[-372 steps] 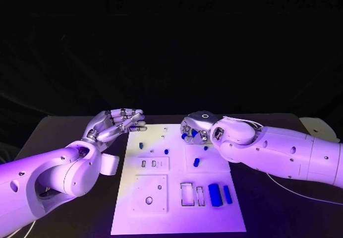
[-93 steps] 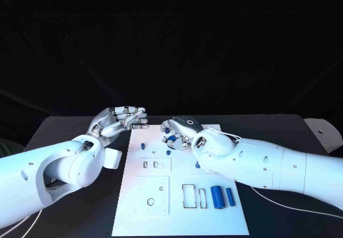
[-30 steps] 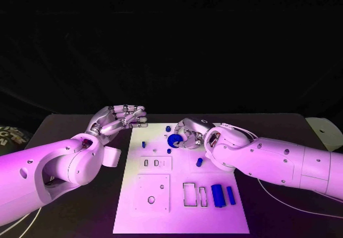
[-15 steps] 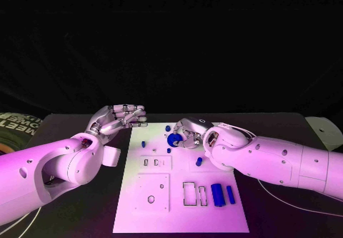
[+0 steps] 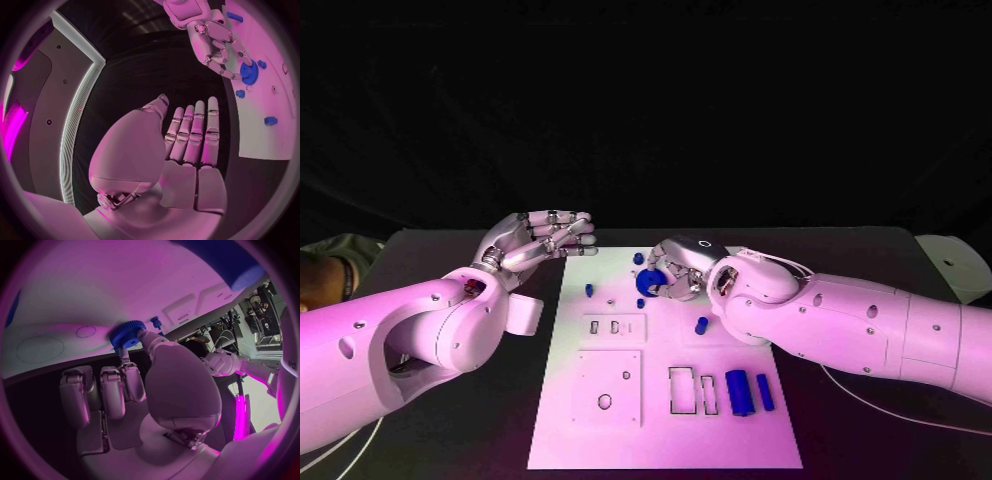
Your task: Assemble the parts on the task board
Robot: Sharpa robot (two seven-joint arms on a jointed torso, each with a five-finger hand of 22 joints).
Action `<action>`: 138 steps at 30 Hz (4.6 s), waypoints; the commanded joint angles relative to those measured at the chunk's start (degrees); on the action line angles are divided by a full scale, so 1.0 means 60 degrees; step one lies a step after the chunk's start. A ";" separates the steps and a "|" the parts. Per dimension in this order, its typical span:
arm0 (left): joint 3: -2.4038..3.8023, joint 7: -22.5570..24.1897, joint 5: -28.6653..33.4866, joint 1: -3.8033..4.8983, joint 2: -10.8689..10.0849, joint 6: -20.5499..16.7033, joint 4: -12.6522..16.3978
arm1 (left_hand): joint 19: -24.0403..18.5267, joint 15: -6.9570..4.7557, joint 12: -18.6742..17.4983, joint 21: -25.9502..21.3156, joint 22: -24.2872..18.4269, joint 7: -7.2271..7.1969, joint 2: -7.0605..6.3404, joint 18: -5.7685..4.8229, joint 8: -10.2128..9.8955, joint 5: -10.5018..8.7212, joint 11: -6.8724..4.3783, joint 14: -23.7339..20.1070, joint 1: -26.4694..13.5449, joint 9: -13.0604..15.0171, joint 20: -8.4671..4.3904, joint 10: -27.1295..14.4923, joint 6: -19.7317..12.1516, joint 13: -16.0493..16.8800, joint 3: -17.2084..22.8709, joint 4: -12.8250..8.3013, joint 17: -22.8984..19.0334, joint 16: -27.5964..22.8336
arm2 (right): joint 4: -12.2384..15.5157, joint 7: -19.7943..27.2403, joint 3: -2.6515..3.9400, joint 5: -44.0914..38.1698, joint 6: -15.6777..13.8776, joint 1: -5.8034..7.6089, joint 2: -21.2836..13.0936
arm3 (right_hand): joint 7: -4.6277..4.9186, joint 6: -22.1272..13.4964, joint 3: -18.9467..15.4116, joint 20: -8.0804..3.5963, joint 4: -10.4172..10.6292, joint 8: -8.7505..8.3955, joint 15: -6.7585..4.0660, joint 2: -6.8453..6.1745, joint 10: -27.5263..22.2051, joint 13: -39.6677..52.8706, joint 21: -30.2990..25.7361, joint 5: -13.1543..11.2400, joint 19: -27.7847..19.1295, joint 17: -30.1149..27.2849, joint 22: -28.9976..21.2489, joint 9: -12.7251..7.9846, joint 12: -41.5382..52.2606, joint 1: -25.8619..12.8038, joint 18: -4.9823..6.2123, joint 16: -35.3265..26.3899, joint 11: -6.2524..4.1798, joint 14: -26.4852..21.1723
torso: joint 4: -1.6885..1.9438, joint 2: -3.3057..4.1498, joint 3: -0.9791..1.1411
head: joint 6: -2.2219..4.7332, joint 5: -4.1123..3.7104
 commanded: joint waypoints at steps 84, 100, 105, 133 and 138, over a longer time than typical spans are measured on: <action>0.0008 0.0038 -0.0020 0.0013 0.0054 0.0047 0.0018 | 0.0078 0.0005 -0.0068 -0.0019 -0.0029 0.0284 -0.0086 0.0049 -0.0075 0.0041 0.0070 -0.0082 -0.0012 -0.0024 -0.0021 0.0016 -0.0027 0.0013 0.0097 -0.0010 0.0036 -0.0083 | -0.0908 -0.0222 -0.0038 -0.0371 -0.0236 -0.0170 0.0986 | 0.0239 -0.0436 -0.1030 0.0100 0.1121 -0.0986 0.0164 0.0365 0.0041 0.1113 0.0052 0.0068 0.0999 0.2514 0.2513 -0.0344 0.0068 -0.1902 -0.0136 0.0032 0.0249 0.1013 | 0.0004 -0.0001 -0.0002 | 0.0009 -0.0015; 0.0008 0.0039 -0.0020 0.0013 0.0042 0.0039 0.0016 | 0.0078 0.0005 -0.0068 -0.0019 -0.0029 0.0284 -0.0086 0.0049 -0.0075 0.0041 0.0070 -0.0082 -0.0012 -0.0024 -0.0021 0.0016 -0.0027 0.0013 0.0097 -0.0010 0.0036 -0.0083 | -0.0802 -0.0305 -0.0041 -0.0348 -0.0248 -0.0170 0.0789 | 0.0191 -0.0269 -0.0991 0.0075 0.1089 -0.0964 0.0132 0.0479 0.0084 0.1157 0.0052 0.0296 0.0999 0.2514 0.2513 -0.0342 0.0110 -0.1964 -0.0136 0.0032 0.0206 0.1013 | -0.0001 0.0000 0.0001 | 0.0001 -0.0014; 0.0008 0.0040 -0.0020 0.0013 0.0034 0.0036 0.0009 | 0.0078 0.0005 -0.0068 -0.0019 -0.0029 0.0284 -0.0086 0.0049 -0.0075 0.0041 0.0070 -0.0082 -0.0012 -0.0024 -0.0021 0.0016 -0.0027 0.0013 0.0097 -0.0010 0.0036 -0.0083 | -0.0608 -0.0202 -0.0041 -0.0360 -0.0724 -0.0170 0.0584 | 0.0170 -0.0211 -0.0933 0.0054 0.1060 -0.0972 0.0110 0.0477 0.0131 0.1202 0.0052 0.0513 0.0999 0.2514 0.2513 -0.0350 0.0154 -0.1903 -0.0136 0.0032 0.0184 0.1013 | -0.0003 0.0000 0.0003 | 0.0005 -0.0004; 0.0000 0.0069 -0.0018 0.0005 0.0066 0.0125 -0.0238 | 0.0080 0.0008 -0.0094 -0.0026 -0.0043 0.0284 -0.0105 0.0048 -0.0090 0.0040 0.0072 -0.0079 -0.0026 -0.0028 -0.0018 0.0025 -0.0029 0.0015 0.0105 -0.0023 0.0053 -0.0105 | 0.0825 0.3364 0.0037 0.4763 -0.0044 0.0461 -0.3290 | 0.0000 0.0303 -0.0081 -0.0090 -0.0226 -0.0896 -0.0045 -0.0158 -0.0139 0.0924 -0.0176 0.0044 0.0815 0.2402 0.2311 -0.0392 -0.0154 0.0227 -0.0062 -0.0003 0.0012 0.0985 | -0.0362 -0.0285 0.0150 | 0.0040 0.0034; -0.0002 0.0072 -0.0018 0.0003 0.0103 0.0140 -0.0268 | 0.0080 0.0008 -0.0094 -0.0026 -0.0043 0.0282 -0.0106 0.0048 -0.0090 0.0040 0.0071 -0.0079 -0.0026 -0.0028 -0.0018 0.0026 -0.0028 0.0015 0.0105 -0.0024 0.0054 -0.0105 | 0.0591 0.3403 0.0028 0.4653 0.0115 0.0435 -0.3480 | -0.0015 0.0317 -0.0015 -0.0110 -0.0304 -0.0900 -0.0064 -0.0184 -0.0129 0.0929 -0.0160 0.0145 0.0829 0.2427 0.2327 -0.0403 -0.0152 0.0324 -0.0068 0.0005 -0.0007 0.0991 | -0.0400 -0.0309 0.0185 | 0.0052 0.0027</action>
